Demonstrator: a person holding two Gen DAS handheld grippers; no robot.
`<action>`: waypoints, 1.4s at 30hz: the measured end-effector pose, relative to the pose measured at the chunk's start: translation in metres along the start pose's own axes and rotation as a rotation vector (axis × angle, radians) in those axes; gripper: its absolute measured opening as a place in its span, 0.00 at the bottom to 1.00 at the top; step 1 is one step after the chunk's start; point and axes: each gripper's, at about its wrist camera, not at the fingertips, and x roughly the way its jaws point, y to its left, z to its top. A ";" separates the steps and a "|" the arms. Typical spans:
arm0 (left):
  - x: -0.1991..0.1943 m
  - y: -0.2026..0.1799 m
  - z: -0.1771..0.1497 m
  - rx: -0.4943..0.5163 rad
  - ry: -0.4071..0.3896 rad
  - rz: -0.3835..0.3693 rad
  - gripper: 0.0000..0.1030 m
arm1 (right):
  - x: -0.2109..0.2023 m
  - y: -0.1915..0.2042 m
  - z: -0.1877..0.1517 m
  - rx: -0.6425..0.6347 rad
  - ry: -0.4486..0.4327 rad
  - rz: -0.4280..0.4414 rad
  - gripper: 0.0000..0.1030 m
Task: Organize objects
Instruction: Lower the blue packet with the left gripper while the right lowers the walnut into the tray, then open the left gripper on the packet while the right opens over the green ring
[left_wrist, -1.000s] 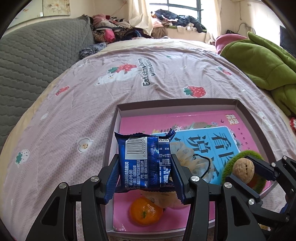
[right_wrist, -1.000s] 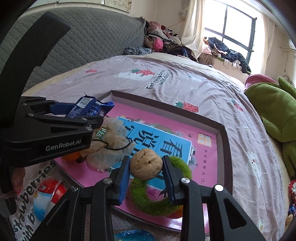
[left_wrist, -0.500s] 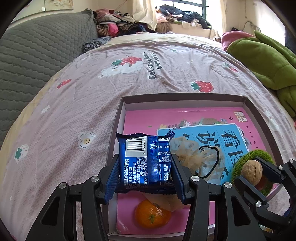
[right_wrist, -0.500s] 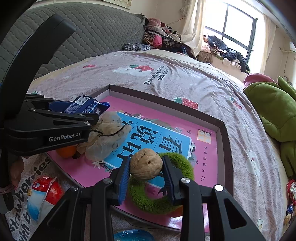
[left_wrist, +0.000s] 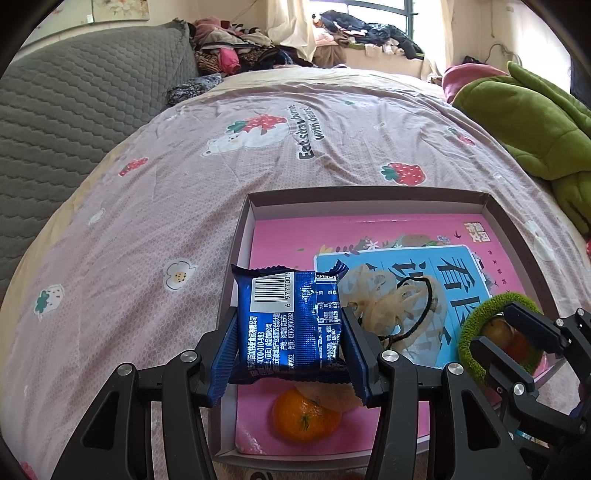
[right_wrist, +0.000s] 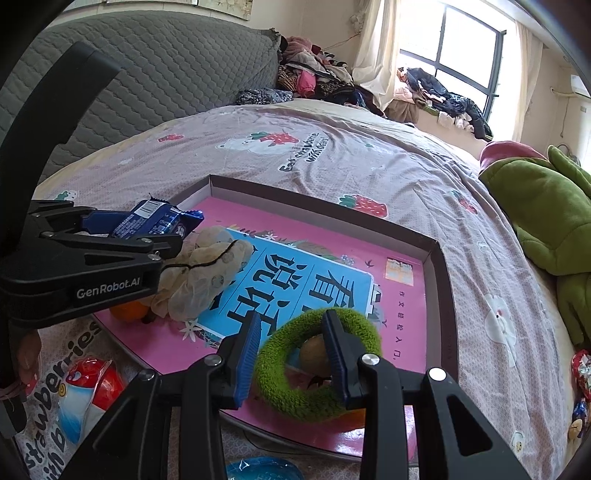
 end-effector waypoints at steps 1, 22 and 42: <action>-0.001 0.000 0.000 0.003 0.000 0.004 0.53 | -0.001 0.000 0.000 0.001 -0.002 -0.001 0.34; -0.029 0.008 0.005 -0.012 -0.036 0.008 0.61 | -0.019 -0.012 0.010 0.050 -0.038 0.003 0.36; -0.084 0.003 0.000 -0.016 -0.099 0.012 0.66 | -0.064 -0.024 0.021 0.109 -0.124 0.014 0.49</action>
